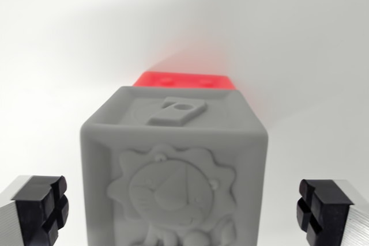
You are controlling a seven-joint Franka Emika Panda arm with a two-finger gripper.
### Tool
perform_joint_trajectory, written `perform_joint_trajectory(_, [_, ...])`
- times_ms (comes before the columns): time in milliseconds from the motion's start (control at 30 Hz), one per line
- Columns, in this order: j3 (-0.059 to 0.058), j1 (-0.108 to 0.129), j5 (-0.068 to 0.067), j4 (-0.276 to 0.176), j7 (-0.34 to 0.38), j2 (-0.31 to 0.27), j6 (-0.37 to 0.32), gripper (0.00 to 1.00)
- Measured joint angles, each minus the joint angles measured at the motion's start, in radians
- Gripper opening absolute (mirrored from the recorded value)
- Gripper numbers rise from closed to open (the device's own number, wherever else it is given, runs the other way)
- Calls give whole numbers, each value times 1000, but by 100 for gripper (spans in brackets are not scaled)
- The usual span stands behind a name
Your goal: Destack cube
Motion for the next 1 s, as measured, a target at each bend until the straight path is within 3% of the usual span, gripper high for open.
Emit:
perform_joint_trajectory(567, [7, -5, 1, 8, 0, 43, 36, 100])
perform_joint_trajectory(600, [7, -5, 1, 8, 0, 43, 36, 0])
perform_joint_trajectory(1000, [7, -5, 1, 8, 0, 44, 37, 0])
